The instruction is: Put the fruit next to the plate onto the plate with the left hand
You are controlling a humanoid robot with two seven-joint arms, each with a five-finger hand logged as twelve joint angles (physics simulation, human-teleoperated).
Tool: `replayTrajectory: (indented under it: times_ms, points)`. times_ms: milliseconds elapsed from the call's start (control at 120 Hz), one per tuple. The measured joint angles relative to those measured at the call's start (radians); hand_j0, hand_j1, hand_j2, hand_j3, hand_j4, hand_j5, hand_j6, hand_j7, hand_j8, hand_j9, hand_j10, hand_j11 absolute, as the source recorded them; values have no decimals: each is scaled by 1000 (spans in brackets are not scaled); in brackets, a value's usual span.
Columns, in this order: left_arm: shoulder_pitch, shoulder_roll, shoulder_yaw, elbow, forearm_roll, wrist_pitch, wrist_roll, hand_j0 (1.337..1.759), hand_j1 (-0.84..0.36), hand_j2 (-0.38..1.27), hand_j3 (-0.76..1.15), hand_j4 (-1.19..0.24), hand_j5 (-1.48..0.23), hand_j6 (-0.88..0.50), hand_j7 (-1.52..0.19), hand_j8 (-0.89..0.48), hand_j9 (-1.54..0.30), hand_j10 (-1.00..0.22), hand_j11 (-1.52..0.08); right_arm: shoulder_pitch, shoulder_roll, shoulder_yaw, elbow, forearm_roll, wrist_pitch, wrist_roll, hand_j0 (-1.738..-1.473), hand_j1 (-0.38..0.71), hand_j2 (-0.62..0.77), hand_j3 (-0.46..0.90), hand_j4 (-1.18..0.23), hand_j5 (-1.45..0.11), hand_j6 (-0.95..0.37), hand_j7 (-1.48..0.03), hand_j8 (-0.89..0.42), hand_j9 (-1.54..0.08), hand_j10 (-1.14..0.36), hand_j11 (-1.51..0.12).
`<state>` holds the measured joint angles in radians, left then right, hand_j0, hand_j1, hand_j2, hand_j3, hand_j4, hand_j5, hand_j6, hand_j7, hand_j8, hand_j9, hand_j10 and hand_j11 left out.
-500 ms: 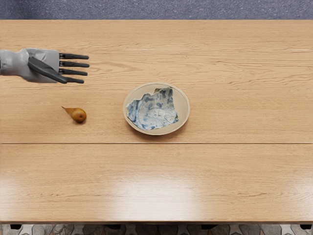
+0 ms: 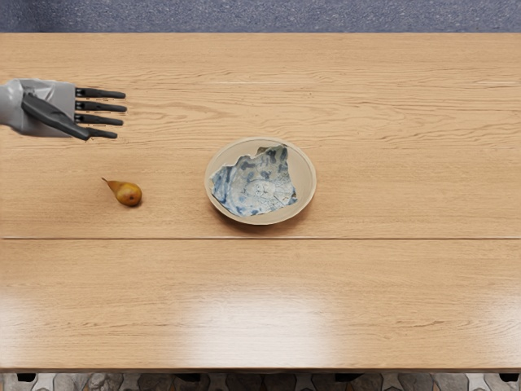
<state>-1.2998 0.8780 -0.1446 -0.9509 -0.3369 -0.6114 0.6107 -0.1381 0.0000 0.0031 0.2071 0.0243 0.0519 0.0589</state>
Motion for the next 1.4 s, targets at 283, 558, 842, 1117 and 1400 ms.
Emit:
replayTrajectory:
  times_ms: [283,558,842,1117,1400]
  points:
    - [-546,-284,791,-46,52,1,0,1658,346,0,0,-2,-3,-2,-3,-2,-3,-2,-3,0,0,0,0,0,0,0,-1658,-340,-2,0,-8,-10,-8,-10,-8,-10,-8,-10]
    - [-774,-395,1110,-389,251,447,-258,1658,341,1,0,-7,-9,-7,-9,-7,-9,-7,-9,0,0,0,0,0,0,0,-1658,-339,-2,0,-8,-10,-8,-10,-8,-10,-8,-10]
    - [-876,-521,1152,-604,494,598,-610,1658,313,6,0,-30,-39,-30,-39,-30,-39,-30,-39,0,0,0,0,0,0,0,-1658,-339,-2,0,-8,-10,-8,-10,-8,-10,-8,-10]
    - [-852,-544,1240,-619,546,596,-725,1658,333,3,0,-14,-18,-14,-17,-14,-17,-14,-17,0,0,0,0,0,0,0,-1658,-339,-2,0,-8,-10,-8,-10,-8,-10,-8,-10]
    - [-738,-537,1326,-597,602,798,-732,1658,338,2,0,-10,-13,-10,-13,-10,-12,-10,-12,0,0,0,0,0,0,0,-1658,-339,-2,0,-8,-10,-8,-10,-8,-10,-8,-10]
